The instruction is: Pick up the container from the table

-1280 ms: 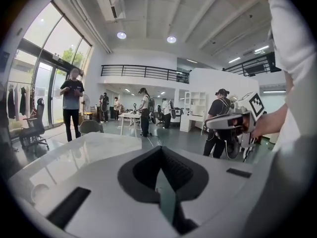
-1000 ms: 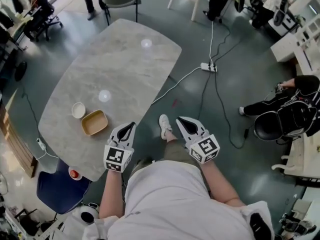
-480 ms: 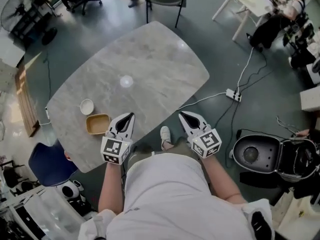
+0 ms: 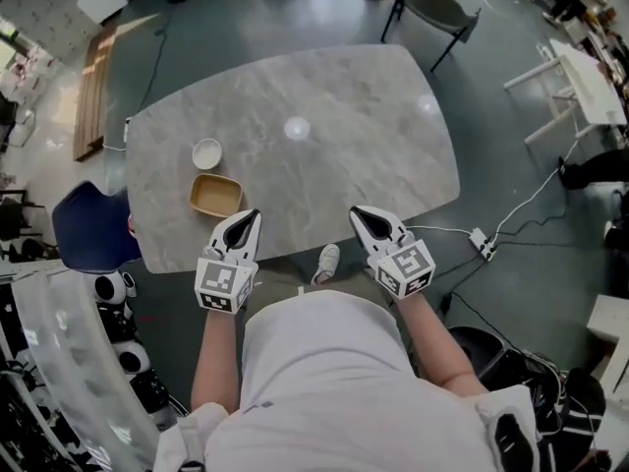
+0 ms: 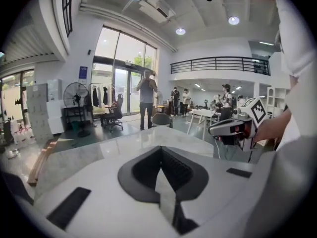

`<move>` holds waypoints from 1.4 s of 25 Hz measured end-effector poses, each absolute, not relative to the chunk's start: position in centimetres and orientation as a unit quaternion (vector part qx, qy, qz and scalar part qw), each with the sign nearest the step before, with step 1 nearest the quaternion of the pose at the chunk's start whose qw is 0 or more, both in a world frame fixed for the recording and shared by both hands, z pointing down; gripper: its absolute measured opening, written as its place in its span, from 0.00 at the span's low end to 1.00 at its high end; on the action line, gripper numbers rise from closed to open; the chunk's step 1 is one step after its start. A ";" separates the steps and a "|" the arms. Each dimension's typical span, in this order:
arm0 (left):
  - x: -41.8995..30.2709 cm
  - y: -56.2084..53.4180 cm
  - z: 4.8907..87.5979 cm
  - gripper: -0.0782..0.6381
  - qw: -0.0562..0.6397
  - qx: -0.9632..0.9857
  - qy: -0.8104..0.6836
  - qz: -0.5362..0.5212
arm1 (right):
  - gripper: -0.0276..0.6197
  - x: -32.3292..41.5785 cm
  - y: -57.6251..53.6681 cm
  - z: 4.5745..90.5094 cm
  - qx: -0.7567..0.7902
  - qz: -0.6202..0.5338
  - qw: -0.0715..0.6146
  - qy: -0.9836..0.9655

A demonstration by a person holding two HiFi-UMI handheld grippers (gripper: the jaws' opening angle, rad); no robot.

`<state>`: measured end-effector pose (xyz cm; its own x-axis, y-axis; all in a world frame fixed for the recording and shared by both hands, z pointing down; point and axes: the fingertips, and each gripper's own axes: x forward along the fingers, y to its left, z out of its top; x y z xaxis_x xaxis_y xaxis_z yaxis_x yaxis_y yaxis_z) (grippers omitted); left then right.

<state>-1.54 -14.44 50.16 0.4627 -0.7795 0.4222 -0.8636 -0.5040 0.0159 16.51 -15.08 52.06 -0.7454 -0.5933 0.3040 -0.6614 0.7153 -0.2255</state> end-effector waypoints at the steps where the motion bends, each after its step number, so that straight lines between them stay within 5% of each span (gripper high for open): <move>1: -2.5 -14.1 50.2 0.11 0.118 0.841 -0.496 0.183 | 0.06 15.5 -15.3 52.1 0.328 0.161 0.108 -0.925; 20: -22.0 -3.6 51.5 0.11 0.183 0.725 -0.646 0.155 | 0.08 -6.6 -14.4 56.8 0.148 0.154 0.203 -0.956; 35: -31.4 1.0 54.3 0.11 0.221 0.676 -0.685 0.154 | 0.17 -16.8 -14.8 66.3 0.107 0.135 0.298 -0.939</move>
<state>-31.40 0.98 54.30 0.0129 -0.8591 0.5117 -0.9954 0.0376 0.0881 -16.80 -14.78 66.33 -0.7997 -0.1204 0.5883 -0.2809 0.9409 -0.1894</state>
